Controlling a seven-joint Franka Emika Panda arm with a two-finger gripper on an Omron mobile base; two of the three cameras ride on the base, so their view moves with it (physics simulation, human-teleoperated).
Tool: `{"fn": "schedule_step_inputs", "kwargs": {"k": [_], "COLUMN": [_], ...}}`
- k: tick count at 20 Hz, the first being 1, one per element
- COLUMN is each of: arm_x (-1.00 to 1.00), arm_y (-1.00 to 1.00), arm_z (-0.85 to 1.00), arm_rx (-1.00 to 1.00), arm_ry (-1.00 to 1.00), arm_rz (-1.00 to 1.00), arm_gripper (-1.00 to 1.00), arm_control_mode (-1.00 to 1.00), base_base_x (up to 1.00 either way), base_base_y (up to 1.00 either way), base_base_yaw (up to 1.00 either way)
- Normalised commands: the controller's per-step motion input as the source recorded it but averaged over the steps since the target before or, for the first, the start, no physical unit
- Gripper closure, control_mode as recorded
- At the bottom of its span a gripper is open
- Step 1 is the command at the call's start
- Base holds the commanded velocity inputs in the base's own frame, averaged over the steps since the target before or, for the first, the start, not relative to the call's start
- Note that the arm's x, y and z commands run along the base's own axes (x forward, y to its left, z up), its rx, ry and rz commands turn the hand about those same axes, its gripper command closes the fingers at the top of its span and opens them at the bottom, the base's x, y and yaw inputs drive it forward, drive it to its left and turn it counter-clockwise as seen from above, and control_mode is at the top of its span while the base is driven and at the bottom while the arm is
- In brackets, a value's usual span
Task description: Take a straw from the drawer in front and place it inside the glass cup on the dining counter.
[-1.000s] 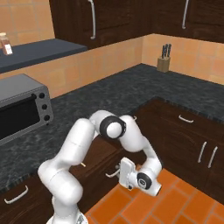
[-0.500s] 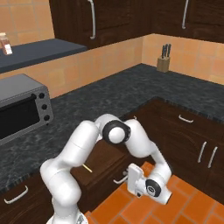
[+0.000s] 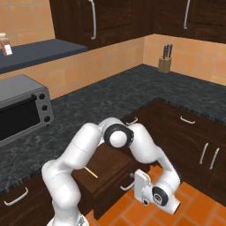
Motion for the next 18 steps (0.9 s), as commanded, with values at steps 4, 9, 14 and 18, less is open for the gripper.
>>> {"fn": "schedule_step_inputs", "kwargs": {"k": [4, 9, 14, 18], "arm_x": [-0.33, 0.03, -0.04, -0.52], "arm_y": [-0.08, -0.24, -0.37, -0.19], "arm_z": [0.76, -0.28, -0.11, 0.50], "arm_rx": [-0.14, -0.06, -0.01, -0.09], "arm_ry": [0.02, 0.11, 0.01, -0.01], "arm_rz": [0.00, -0.04, 0.00, 0.00], "arm_gripper": [-1.00, -1.00, -1.00, -1.00], "arm_control_mode": [-1.00, -1.00, -1.00, -1.00], "base_base_x": [0.00, 0.00, 0.00, 0.00], "base_base_y": [0.00, 0.00, 0.00, 0.00], "base_base_yaw": [0.00, 0.00, 0.00, 0.00]}}
